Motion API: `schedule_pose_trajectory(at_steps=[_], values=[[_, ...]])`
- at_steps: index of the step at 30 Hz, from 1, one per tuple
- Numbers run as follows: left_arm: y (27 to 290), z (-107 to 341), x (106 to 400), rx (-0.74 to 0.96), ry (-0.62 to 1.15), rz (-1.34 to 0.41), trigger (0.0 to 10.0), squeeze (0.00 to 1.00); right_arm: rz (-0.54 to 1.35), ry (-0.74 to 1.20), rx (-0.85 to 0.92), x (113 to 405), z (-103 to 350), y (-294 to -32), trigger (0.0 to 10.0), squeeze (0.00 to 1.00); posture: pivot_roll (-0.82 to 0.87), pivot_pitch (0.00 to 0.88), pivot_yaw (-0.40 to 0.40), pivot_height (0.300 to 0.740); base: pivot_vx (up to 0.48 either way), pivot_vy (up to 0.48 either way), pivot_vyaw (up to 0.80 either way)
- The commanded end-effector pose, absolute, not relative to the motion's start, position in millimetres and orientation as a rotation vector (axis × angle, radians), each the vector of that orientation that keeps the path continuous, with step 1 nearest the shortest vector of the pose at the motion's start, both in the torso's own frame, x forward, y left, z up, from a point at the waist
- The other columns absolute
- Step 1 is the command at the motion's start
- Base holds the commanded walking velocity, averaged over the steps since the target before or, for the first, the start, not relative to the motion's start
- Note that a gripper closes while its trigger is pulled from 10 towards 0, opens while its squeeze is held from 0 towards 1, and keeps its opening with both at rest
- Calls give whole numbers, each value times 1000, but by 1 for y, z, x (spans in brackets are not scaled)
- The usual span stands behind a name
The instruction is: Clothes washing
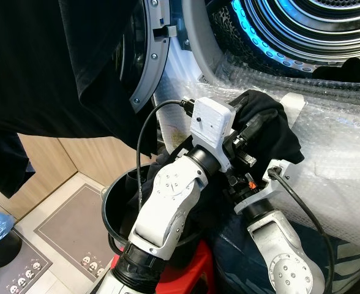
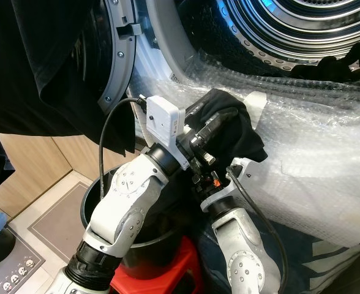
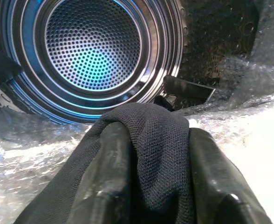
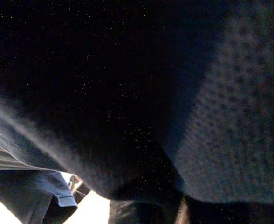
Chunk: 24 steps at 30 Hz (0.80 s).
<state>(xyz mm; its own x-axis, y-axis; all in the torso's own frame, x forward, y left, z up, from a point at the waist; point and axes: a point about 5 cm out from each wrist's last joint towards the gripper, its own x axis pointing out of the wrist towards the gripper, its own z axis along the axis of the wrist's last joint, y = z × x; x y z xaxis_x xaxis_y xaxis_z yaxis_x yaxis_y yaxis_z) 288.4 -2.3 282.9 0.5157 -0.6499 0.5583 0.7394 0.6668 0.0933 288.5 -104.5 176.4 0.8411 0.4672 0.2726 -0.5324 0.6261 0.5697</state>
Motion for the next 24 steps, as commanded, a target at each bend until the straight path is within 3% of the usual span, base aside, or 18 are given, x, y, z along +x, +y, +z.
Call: schedule_pose_trajectory(at_steps=[1, 12, 24], values=[[-7, 309, 273, -168, -716, -910, 10000, 1000, 580, -159, 695, 287, 184, -108, 0, 0, -57, 84, 108, 740, 0, 0, 0], [-7, 293, 260, -113, -680, -1059, 10000, 1000, 792, -231, 603, 284, 195, -123, 0, 0, -46, 87, 107, 740, 0, 0, 0], [17, 285, 259, -19, -614, -1069, 10000, 1000, 997, -181, 467, 281, 195, -137, 0, 0, -23, 91, 93, 740, 0, 0, 0]])
